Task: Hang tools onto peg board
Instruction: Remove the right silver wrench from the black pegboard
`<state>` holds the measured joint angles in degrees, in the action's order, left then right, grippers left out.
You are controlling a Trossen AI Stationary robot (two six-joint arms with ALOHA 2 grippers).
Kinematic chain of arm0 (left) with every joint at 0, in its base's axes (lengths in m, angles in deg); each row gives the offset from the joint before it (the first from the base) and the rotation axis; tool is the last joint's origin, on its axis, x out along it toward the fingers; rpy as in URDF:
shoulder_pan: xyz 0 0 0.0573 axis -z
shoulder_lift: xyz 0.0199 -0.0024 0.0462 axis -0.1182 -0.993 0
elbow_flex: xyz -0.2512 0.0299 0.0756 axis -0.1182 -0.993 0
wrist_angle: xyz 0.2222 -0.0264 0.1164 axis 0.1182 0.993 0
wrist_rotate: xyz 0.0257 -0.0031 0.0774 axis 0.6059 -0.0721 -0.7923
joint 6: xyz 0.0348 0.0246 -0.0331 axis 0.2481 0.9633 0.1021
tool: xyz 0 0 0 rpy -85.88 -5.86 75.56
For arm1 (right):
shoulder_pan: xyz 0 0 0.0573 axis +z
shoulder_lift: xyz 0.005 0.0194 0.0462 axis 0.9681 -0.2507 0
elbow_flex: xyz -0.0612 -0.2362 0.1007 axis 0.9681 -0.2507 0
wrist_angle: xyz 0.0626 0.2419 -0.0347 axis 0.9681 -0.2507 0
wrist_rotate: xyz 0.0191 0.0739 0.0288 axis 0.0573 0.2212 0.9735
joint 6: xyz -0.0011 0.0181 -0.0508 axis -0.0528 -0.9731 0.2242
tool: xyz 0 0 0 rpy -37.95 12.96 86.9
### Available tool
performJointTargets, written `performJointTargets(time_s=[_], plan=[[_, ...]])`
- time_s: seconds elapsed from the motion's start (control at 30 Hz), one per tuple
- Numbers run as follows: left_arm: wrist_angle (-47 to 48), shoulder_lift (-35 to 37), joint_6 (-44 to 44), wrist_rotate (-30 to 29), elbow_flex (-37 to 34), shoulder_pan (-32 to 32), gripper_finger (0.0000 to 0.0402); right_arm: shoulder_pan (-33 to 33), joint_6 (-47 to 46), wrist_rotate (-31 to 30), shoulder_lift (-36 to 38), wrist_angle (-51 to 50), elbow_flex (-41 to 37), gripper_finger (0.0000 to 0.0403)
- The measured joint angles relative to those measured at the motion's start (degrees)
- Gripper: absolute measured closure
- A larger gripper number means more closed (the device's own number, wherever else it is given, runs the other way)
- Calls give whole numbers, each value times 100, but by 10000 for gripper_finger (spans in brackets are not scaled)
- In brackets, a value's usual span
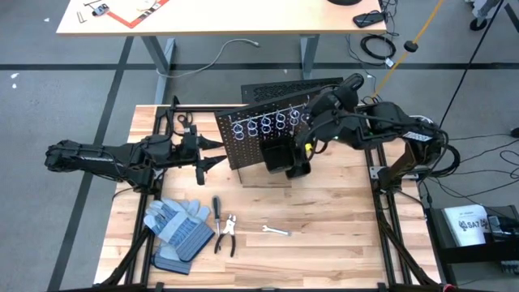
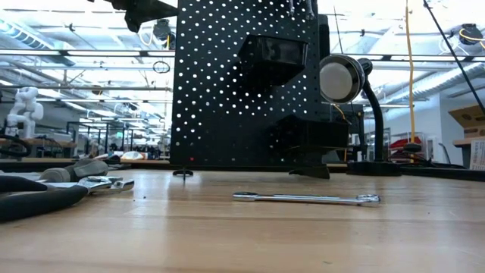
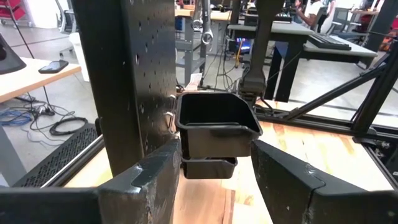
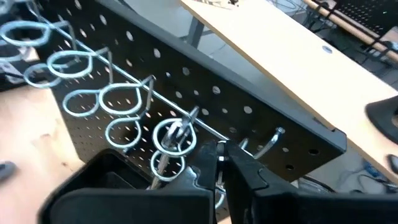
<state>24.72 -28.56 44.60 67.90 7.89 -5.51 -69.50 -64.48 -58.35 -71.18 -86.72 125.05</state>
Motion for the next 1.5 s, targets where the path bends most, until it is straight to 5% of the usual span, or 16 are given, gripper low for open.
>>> performJointTargets(time_s=[0.87, 1.27, 1.5], plan=[[-9, 2, -13, -129, 2, -2, 196, 500, 1253, -161, 1004, 1637, 42, 400], [-11, 2, -158, -155, 2, -1, 196, 1355, 1276, 2263, 883, 996, -80, 400], [-41, 2, -307, -264, 2, -2, 196, 1652, 521, 3415, 300, 769, -1096, 399]])
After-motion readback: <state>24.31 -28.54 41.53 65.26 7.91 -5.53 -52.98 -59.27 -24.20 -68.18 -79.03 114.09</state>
